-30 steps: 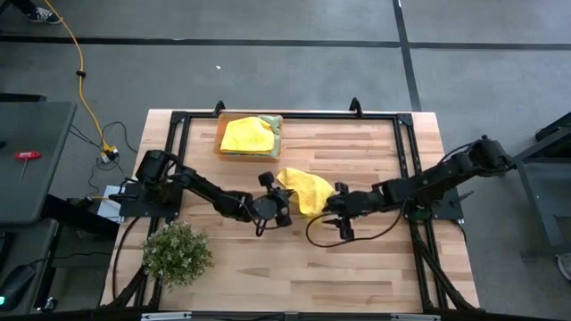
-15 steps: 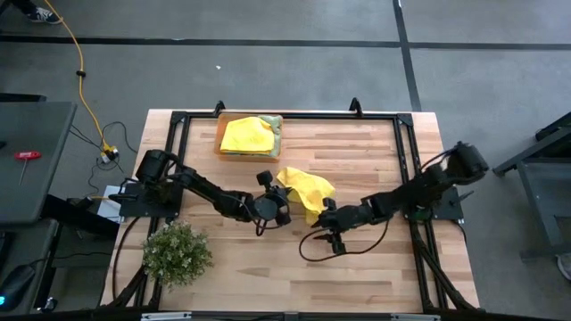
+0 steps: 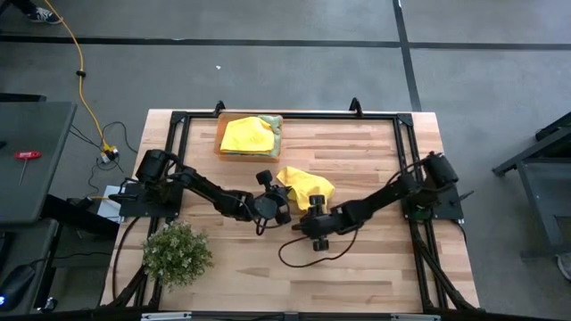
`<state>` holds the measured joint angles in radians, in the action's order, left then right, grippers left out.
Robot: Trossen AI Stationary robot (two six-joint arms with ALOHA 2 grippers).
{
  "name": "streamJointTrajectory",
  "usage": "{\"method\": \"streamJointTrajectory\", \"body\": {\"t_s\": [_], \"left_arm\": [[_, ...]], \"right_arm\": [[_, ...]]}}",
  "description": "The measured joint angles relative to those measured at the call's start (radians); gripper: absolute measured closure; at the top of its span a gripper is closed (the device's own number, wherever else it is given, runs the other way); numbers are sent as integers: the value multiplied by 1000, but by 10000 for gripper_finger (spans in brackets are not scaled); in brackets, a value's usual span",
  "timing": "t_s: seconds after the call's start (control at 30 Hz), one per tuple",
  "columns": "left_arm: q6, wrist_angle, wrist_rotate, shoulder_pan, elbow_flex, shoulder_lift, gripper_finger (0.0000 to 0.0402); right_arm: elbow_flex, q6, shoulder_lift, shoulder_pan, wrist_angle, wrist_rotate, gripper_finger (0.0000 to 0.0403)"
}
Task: Fold microfiber towels
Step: Fold the yellow microfiber cloth
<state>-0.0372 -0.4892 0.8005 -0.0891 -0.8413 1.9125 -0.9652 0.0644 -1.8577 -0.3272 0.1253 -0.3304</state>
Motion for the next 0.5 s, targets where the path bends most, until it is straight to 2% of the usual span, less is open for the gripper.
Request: {"method": "streamJointTrajectory", "body": {"t_s": [0.13,0.23,0.4,0.5], "left_arm": [[3,0,2,0,0,0,401],[8,3,47,-8,0,-4,401],[-61,72,137,-36,-1,-74,401],[-42,142,148,-61,-1,-139,401]], "right_arm": [[-102,62,-38,5,174,-6,231],[-148,122,-52,4,259,34,231],[-167,177,-48,-16,403,42,231],[-169,190,-46,-25,496,41,231]]}}
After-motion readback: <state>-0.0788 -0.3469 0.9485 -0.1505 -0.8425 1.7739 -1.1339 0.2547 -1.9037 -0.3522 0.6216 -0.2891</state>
